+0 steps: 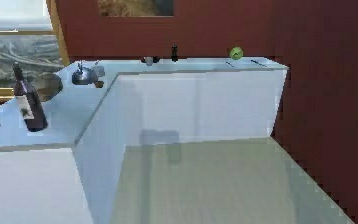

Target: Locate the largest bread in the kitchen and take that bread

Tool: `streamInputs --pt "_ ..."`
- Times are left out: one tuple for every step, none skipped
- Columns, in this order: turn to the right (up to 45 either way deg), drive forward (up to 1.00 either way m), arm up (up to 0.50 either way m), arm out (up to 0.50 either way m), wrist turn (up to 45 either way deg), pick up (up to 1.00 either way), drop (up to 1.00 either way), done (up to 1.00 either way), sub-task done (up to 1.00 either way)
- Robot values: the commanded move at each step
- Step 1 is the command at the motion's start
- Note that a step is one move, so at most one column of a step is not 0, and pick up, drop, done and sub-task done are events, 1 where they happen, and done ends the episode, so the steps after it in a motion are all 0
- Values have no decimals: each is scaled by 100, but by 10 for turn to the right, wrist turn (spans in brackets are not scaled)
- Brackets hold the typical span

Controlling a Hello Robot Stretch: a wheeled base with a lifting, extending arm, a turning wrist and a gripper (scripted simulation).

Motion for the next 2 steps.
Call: streamInputs --pt "0 85 0 0 0 0 0 0 0" --pt "150 0 0 0 0 0 0 0 0"
